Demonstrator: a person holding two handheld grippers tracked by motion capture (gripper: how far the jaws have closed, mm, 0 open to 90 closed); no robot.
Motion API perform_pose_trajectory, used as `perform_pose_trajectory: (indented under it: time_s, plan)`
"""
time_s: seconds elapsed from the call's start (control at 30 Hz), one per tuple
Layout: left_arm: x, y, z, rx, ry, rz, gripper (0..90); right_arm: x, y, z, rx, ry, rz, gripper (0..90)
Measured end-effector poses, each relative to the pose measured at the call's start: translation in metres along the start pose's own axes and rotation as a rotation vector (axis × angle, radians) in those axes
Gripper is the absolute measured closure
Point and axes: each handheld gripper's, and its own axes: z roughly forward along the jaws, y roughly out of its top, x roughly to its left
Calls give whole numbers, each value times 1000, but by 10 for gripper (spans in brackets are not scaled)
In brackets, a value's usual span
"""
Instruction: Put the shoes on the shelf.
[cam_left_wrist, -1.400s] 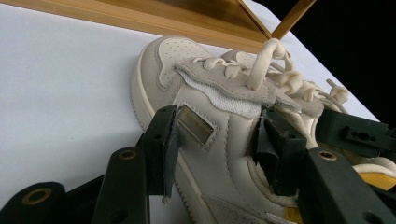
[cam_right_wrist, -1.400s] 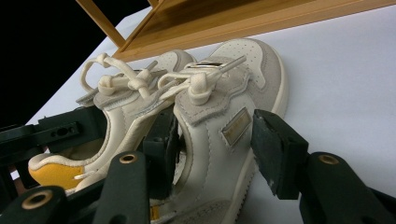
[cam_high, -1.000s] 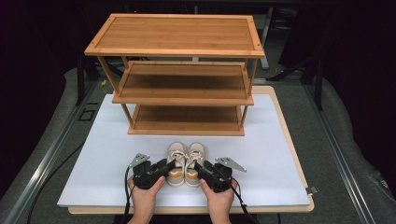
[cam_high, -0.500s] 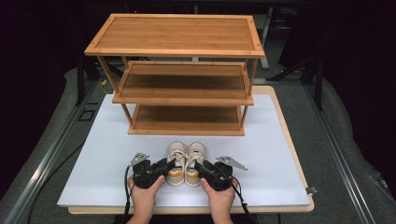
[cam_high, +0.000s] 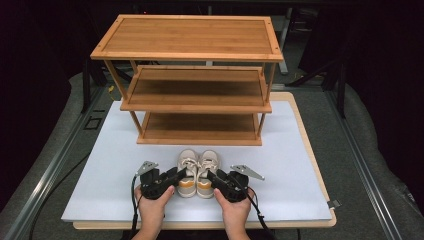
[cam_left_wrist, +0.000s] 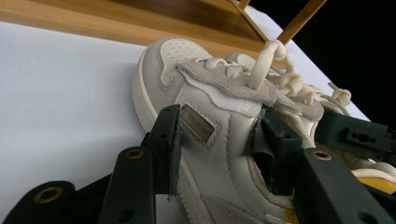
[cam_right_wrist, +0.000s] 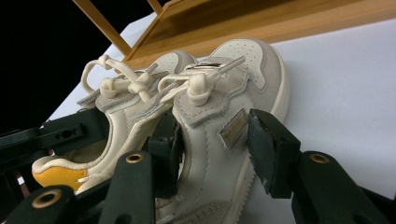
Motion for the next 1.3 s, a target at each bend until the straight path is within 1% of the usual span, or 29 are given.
perform_pose_trajectory:
  time_s: [0.03, 0.13, 0.2, 0.23, 0.27, 0.3, 0.33, 0.37, 0.4, 0.47, 0.57, 0.6, 0.63, 0.67, 0.73, 0.77, 0.8, 0.83, 0.87, 0.9, 0.93, 1.0, 1.07, 1.1, 1.17, 1.3]
  plan:
    - [-1, 1, -1, 0, 1, -1, 554, 1, 1, -1, 6, 0, 0, 554]
    - [-2, 6, -3, -3, 0, 2, 554, 3, 5, -1, -3, 8, -4, 554]
    - [-2, 8, -4, -4, -2, 4, 554, 5, 8, -3, 7, 5, -10, 554]
    - [-3, 9, -4, -5, -4, 1, 553, 6, 9, -3, -3, 4, -8, 554]
    - [-3, 11, -5, -5, -4, 3, 553, 6, 10, -3, 2, 6, -9, 554]
    - [-4, 12, -5, -4, -5, 2, 553, 7, 11, -3, -8, 6, -13, 554]
    - [-4, 13, -6, -5, -6, 0, 553, 8, 13, -4, -7, 5, -14, 554]
    - [-5, 15, -6, 0, -7, 6, 554, 9, 14, -5, 0, -7, -18, 554]
    - [-6, 16, -7, -3, -8, 1, 554, 10, 15, -5, -3, -6, -18, 554]
    - [-7, 19, -8, -3, -8, 3, 553, 12, 18, -7, -7, -8, -19, 554]
    - [-9, 24, -11, -1, -7, 18, 553, 14, 22, -9, -6, 3, -23, 554]
    - [-10, 26, -11, -1, -8, 15, 553, 14, 23, -10, 1, 7, -26, 554]
    - [-10, 27, -12, -4, -8, 17, 553, 16, 24, -10, -7, 0, -23, 554]
    - [-11, 29, -13, -4, -9, 17, 553, 16, 25, -10, -11, 10, -25, 554]
    - [-12, 32, -14, -8, -13, 17, 552, 18, 28, -11, -16, 15, -29, 554]
    - [-12, 34, -15, -9, -16, 18, 552, 19, 30, -12, -11, 6, -33, 554]
    - [-13, 35, -16, -11, -18, 17, 552, 20, 32, -12, -21, 17, -33, 554]
    - [-14, 37, -16, -16, -19, 14, 552, 21, 34, -14, -13, 6, -38, 554]
    - [-14, 38, -17, -16, -23, 15, 552, 21, 36, -14, -15, 15, -42, 553]
    - [-14, 40, -18, -17, -25, 18, 552, 22, 38, -16, -6, 11, -45, 553]
    - [-15, 42, -18, -20, -26, 14, 552, 23, 39, -15, -21, 14, -44, 553]
    - [-16, 45, -20, -20, -30, 15, 552, 24, 42, -17, -25, 10, -38, 553]
    - [-18, 49, -21, -20, -33, 17, 552, 25, 46, -17, -32, 20, -39, 553]
    - [-18, 51, -22, -21, -34, 22, 552, 26, 47, -18, -29, 22, -41, 553]
    - [-20, 54, -23, -25, -34, 19, 552, 28, 50, -19, -37, 28, -40, 554]
    - [-23, 62, -25, -24, -36, 25, 552, 31, 57, -22, -37, 23, -49, 553]
